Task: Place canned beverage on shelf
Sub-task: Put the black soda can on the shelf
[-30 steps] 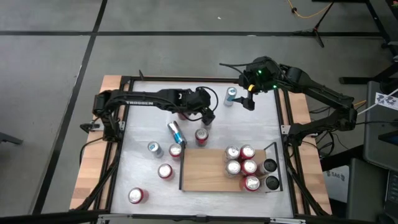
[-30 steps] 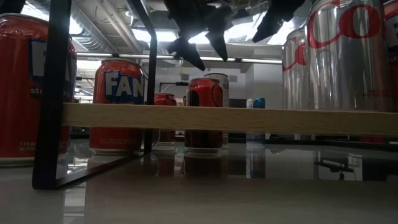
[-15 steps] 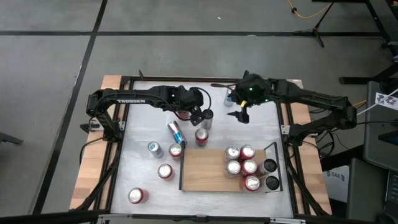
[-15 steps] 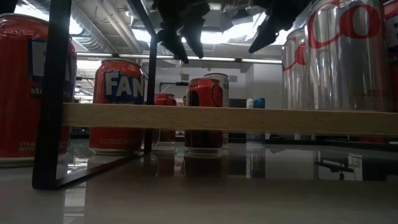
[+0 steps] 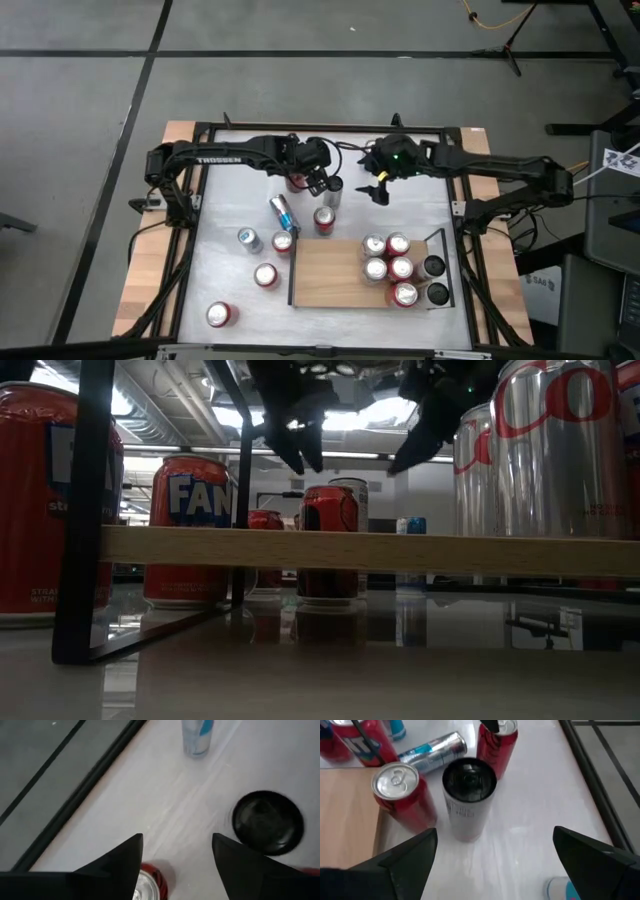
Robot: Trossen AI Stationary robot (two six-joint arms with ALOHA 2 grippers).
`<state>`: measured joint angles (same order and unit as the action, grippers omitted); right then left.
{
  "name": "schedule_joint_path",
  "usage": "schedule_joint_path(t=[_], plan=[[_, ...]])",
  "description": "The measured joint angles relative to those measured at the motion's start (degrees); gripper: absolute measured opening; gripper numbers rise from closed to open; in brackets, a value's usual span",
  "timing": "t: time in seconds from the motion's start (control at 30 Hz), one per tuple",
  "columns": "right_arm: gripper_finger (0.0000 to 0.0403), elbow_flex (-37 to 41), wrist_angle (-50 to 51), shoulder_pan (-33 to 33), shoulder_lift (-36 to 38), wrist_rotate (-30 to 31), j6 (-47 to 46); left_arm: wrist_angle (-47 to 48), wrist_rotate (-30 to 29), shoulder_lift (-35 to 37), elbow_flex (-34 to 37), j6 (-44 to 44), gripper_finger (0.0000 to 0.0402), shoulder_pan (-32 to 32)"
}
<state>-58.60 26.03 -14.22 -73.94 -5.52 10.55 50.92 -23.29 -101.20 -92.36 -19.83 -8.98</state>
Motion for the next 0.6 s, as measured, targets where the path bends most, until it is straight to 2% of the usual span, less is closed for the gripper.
schedule_joint_path(t=[0.13, 0.33, 0.6], plan=[[0.0385, 3.05, -5.24, -0.04, -0.57, 0.02, -0.02, -4.45, 1.35, -0.62, 2.82, -0.07, 0.0226, -0.51], [0.0385, 5.96, -12.34, -0.03, -2.48, 0.51, -0.02, -6.22, 1.71, -0.82, 4.82, -0.68, 0.0226, -0.51], [0.0385, 6.11, -14.75, -0.04, -7.36, 0.57, -0.02, -9.14, 1.80, -1.54, 7.22, -0.75, 0.0226, -0.54]])
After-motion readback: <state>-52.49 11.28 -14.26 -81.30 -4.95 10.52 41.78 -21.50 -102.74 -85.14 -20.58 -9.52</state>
